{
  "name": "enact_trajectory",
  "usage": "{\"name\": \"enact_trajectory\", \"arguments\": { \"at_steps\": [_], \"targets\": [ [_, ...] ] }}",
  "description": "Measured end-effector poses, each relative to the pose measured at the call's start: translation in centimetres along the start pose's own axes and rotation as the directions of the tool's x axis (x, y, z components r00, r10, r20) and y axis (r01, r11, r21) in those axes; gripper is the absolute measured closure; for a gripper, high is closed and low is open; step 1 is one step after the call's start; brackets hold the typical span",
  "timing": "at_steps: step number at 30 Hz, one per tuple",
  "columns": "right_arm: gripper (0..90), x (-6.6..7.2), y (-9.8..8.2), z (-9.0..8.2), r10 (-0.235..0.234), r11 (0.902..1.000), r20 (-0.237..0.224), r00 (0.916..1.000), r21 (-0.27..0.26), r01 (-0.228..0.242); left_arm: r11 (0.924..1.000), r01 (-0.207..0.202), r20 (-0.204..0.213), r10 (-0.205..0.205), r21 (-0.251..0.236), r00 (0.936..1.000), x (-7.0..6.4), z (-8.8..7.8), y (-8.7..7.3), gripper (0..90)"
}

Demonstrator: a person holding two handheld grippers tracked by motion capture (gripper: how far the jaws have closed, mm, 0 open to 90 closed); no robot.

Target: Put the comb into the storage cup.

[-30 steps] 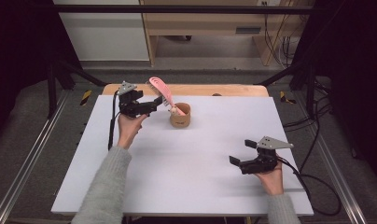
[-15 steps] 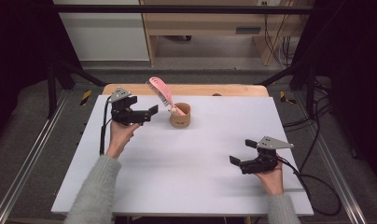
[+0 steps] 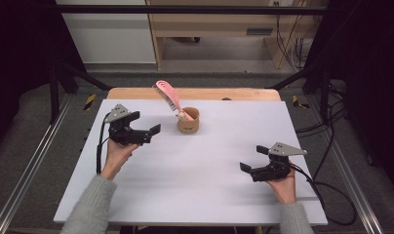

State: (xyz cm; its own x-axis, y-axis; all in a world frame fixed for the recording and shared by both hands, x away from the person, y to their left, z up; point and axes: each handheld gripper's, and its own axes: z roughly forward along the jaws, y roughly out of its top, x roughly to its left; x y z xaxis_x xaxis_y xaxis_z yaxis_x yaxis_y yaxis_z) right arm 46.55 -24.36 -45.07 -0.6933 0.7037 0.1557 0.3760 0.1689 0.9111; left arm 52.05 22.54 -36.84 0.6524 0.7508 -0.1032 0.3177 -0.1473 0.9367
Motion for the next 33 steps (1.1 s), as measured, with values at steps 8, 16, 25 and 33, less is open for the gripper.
{"name": "enact_trajectory", "arguments": {
  "at_steps": [8, 16, 25, 33],
  "targets": [
    [0.1, 0.0, 0.0, 0.1, 0.001, 1.0, -0.001, 1.0, 0.002, -0.001, 0.9999, -0.001, 0.03, 0.001, -0.01, 0.9995, -0.4, -1.9, -2.5, 0.0],
    [0.1, 0.0, -0.1, 0.1, 0.002, 1.0, 0.0, 1.0, 0.002, -0.002, 0.9997, -0.008, 0.035, 0.007, 0.023, 0.9994, -0.2, -3.6, -5.4, 0.0],
    [0.1, 0.0, -0.1, 0.1, 0.004, 1.0, 0.001, 1.0, 0.002, -0.004, 0.999, 0.003, 0.026, -0.005, 0.045, 0.9997, 0.2, -4.9, -7.6, 0.1],
    [0.1, 0.1, -0.2, 0.1, 0.005, 1.0, 0.002, 1.0, 0.006, -0.005, 0.9967, 0.007, 0.014, -0.008, 0.081, 0.9999, 0.5, -5.0, -9.2, 0.1]
  ]
}}
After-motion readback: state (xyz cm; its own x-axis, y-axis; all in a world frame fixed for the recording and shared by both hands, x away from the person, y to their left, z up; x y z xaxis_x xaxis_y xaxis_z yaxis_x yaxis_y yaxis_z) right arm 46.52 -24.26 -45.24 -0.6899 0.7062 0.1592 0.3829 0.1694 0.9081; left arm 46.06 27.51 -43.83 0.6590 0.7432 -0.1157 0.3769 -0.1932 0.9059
